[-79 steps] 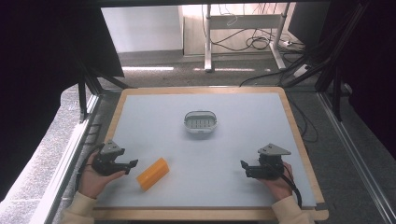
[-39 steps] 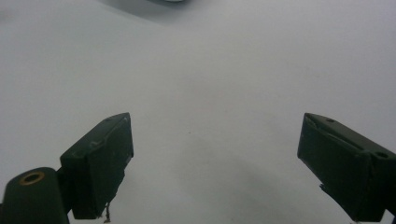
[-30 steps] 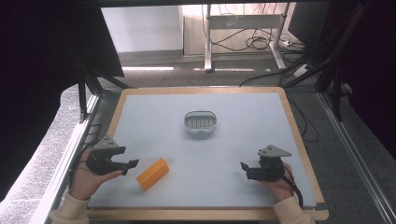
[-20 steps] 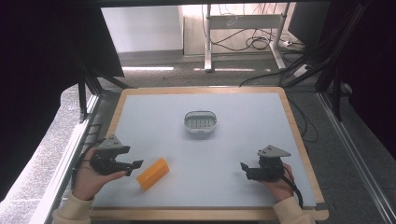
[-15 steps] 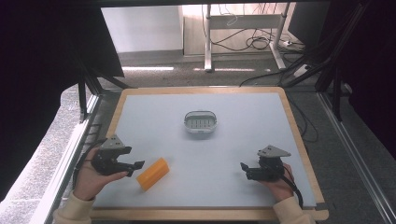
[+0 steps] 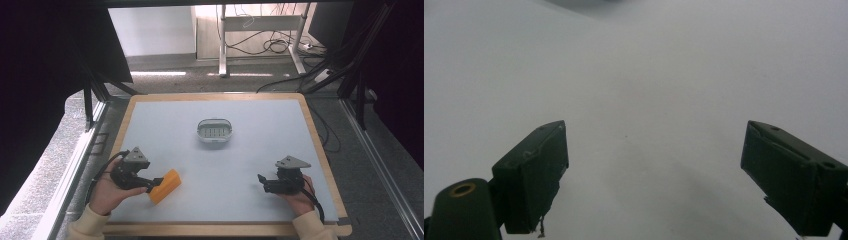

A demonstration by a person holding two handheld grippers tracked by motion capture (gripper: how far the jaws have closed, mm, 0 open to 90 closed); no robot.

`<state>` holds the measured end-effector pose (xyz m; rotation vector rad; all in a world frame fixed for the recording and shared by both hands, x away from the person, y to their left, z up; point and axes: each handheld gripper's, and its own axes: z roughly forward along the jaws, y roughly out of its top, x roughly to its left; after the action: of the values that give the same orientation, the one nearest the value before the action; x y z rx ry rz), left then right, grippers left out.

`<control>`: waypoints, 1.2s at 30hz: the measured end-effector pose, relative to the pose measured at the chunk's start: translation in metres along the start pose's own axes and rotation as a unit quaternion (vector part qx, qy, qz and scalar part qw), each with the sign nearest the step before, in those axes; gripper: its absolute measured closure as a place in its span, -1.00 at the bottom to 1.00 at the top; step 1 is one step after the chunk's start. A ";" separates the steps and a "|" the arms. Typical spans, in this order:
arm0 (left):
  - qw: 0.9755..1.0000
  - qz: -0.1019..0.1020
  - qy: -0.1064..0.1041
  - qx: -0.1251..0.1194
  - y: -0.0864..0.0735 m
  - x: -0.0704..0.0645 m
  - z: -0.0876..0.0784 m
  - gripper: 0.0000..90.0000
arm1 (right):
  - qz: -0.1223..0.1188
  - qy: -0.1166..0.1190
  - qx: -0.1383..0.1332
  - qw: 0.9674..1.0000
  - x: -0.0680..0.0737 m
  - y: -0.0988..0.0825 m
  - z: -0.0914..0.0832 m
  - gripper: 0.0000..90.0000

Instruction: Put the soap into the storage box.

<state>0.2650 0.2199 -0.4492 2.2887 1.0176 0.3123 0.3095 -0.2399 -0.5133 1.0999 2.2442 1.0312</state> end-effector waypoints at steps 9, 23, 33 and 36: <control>1.000 0.010 0.000 0.027 0.010 -0.009 0.017 -0.44 | 0.000 -0.002 0.002 1.000 0.000 0.000 0.000 -0.73; 0.997 0.000 0.002 0.075 0.010 -0.017 0.045 -0.41 | -0.007 -0.003 0.005 1.000 0.001 -0.001 0.000 -0.73; 0.995 -0.007 -0.003 0.102 0.006 -0.018 0.058 -0.19 | -0.011 -0.004 0.009 1.000 0.001 -0.001 0.001 -0.73; 0.995 -0.010 0.000 0.103 0.005 -0.018 0.060 -0.12 | -0.013 -0.004 0.009 1.000 0.002 -0.001 0.001 -0.73</control>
<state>0.2818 0.1778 -0.4928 2.4593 1.1182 0.2068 0.3089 -0.2386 -0.5149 1.0771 2.2596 0.9961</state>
